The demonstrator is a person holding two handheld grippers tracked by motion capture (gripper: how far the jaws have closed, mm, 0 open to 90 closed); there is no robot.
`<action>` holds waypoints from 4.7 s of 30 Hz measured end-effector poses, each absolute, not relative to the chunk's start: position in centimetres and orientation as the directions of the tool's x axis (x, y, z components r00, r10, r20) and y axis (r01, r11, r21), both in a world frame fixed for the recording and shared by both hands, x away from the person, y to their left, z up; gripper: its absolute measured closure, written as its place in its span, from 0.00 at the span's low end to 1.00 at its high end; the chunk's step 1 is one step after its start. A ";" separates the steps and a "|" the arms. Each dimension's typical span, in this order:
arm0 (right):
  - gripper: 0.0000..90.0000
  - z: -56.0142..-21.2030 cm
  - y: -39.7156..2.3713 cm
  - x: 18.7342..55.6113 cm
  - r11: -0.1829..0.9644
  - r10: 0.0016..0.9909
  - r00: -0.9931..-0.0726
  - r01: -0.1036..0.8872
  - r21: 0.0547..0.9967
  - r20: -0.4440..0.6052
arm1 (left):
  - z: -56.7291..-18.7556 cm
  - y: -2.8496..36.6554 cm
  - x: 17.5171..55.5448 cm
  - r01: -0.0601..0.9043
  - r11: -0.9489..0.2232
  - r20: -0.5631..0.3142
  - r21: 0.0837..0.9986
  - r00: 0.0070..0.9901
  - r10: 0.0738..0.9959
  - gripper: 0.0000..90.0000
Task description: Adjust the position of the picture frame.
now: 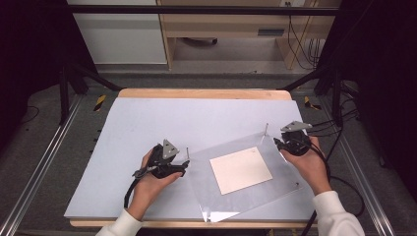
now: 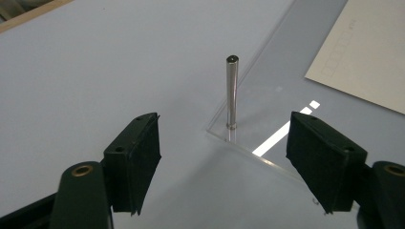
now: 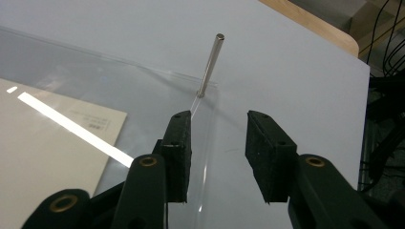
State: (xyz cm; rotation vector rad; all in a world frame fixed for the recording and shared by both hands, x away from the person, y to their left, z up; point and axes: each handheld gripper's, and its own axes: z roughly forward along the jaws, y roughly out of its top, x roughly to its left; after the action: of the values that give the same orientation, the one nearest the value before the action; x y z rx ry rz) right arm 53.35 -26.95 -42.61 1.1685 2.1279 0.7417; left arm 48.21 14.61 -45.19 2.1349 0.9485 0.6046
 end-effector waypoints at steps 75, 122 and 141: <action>0.95 -46.9 -25.4 60.3 0.346 0.888 -0.456 0.581 0.737 -0.058 | -48.1 12.5 50.2 0.495 -0.350 0.021 0.795 0.555 0.832 0.94; 0.95 -39.2 -15.6 54.7 0.412 0.891 -0.437 0.660 0.628 -0.126 | -40.6 22.7 55.2 0.485 -0.526 0.065 0.699 0.689 0.722 0.93; 0.95 -42.4 -15.2 54.4 0.391 0.895 -0.438 0.683 0.617 -0.082 | -43.0 23.1 55.9 0.520 -0.535 0.041 0.666 0.690 0.722 0.93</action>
State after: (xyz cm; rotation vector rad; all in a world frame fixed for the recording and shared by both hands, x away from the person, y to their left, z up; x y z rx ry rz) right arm 54.41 -15.25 -42.44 1.3603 2.2508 0.7168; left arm 55.94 23.10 -43.04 2.2647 0.9474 0.4146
